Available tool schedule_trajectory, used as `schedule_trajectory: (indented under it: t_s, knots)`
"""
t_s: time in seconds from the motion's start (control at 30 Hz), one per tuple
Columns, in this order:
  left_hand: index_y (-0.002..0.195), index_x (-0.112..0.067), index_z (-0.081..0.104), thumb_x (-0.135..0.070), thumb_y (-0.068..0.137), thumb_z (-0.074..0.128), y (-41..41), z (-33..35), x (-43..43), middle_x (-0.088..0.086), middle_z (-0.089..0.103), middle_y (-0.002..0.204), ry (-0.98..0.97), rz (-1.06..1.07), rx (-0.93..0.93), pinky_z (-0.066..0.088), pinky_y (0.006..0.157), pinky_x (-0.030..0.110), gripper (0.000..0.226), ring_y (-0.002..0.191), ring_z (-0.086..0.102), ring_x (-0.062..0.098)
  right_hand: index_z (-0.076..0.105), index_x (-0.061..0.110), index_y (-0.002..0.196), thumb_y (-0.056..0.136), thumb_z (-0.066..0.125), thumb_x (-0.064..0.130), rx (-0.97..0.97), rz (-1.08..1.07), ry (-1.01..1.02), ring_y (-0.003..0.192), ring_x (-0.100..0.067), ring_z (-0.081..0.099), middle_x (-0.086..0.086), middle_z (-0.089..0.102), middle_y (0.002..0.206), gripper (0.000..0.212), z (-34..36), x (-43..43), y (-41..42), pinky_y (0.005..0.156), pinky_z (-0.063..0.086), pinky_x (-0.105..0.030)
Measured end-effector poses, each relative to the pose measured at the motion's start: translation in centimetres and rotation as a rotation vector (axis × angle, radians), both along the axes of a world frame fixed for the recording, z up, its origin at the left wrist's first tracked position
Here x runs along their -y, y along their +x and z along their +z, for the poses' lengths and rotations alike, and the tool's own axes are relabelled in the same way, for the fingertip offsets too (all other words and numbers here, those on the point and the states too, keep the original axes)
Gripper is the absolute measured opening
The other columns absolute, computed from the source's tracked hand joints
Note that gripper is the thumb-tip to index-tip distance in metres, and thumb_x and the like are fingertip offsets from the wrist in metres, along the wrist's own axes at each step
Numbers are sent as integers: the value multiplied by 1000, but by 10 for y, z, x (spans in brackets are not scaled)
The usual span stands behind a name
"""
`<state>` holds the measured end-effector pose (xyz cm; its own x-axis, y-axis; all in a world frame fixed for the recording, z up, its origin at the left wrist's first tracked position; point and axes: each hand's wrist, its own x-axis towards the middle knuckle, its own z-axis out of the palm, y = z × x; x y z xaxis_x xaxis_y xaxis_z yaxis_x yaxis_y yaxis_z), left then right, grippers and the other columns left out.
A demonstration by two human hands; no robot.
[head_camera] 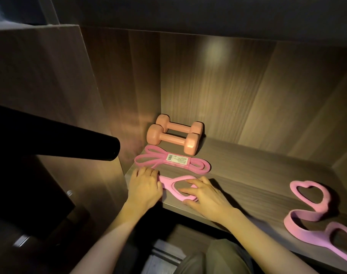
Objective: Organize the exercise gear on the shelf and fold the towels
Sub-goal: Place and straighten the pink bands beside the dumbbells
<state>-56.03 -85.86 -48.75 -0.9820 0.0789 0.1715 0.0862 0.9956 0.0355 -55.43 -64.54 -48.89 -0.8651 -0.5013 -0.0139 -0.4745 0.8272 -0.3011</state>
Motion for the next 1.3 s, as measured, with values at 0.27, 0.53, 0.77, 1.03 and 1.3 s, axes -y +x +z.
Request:
schedule_trajectory:
  t_s: [0.27,0.53,0.77,1.03,1.3]
  knots:
    - [137,-12,44,-32,96,29,-19,-2,-8,3,43,145,-34,133,155,7,117,48,48,137,30,19,55,35,132,90,59,43,22,-14,-8,127,-10,30,13,39,144,43,2,0,-5,92,48,-37]
    - [147,-12,30,-26,95,37,-24,-7,-3,4,32,152,118,94,96,-5,117,50,53,145,17,20,54,33,133,91,58,44,-20,-22,-6,127,-12,29,12,36,146,44,-4,3,-4,90,49,-36]
    - [143,-18,40,-21,89,51,-13,-5,4,1,41,147,174,-20,9,-3,116,52,55,142,23,19,67,18,104,87,63,39,-133,-59,-43,117,-13,44,5,59,115,27,2,1,3,93,42,-29]
    - [152,-22,17,-24,96,42,-12,-6,4,-1,10,160,49,-39,193,-7,112,60,61,147,-5,28,69,22,107,87,65,29,-99,-127,-113,117,-12,47,3,61,115,21,-1,-7,7,92,44,-27]
    - [152,-23,19,-11,89,51,-2,11,-1,-1,13,160,20,-116,72,-10,112,60,71,148,-2,26,63,26,123,90,61,23,-49,-141,-240,116,-9,49,3,62,121,33,15,-16,8,102,41,-29]
